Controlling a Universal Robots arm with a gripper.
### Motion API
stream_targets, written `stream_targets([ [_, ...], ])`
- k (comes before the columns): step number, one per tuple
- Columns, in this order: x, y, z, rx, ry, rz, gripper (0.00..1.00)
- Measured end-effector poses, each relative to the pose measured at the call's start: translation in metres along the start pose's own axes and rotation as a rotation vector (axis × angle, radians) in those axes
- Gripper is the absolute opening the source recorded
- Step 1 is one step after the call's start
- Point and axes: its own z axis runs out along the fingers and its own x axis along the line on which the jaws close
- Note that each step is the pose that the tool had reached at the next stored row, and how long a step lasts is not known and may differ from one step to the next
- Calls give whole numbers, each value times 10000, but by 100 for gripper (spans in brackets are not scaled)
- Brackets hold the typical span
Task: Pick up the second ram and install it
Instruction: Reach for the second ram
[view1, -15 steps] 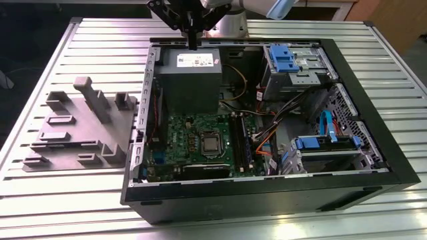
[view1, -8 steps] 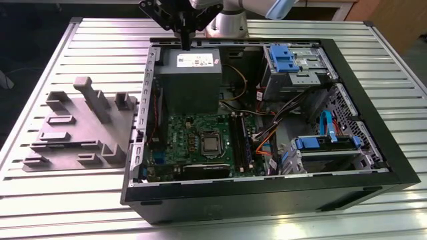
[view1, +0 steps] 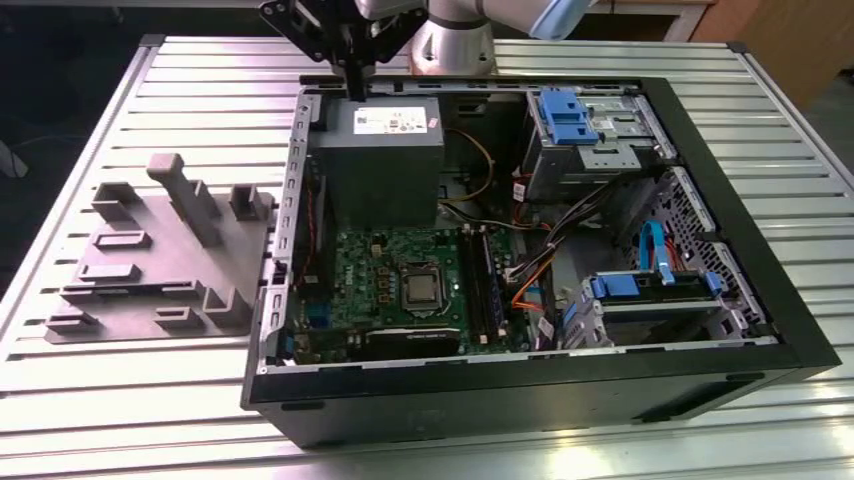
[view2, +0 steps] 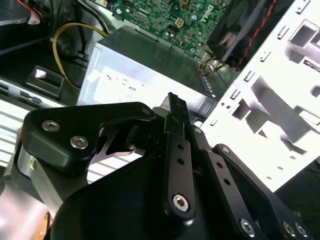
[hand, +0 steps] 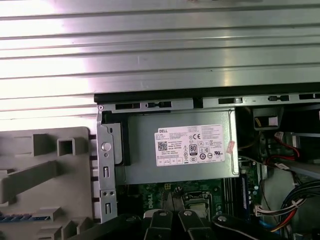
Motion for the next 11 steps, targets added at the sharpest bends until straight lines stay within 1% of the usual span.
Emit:
stream_targets([
  [3,70,-6,3,-4,0,-1,10],
  [11,301,-24,11,-10,0,-1,10],
])
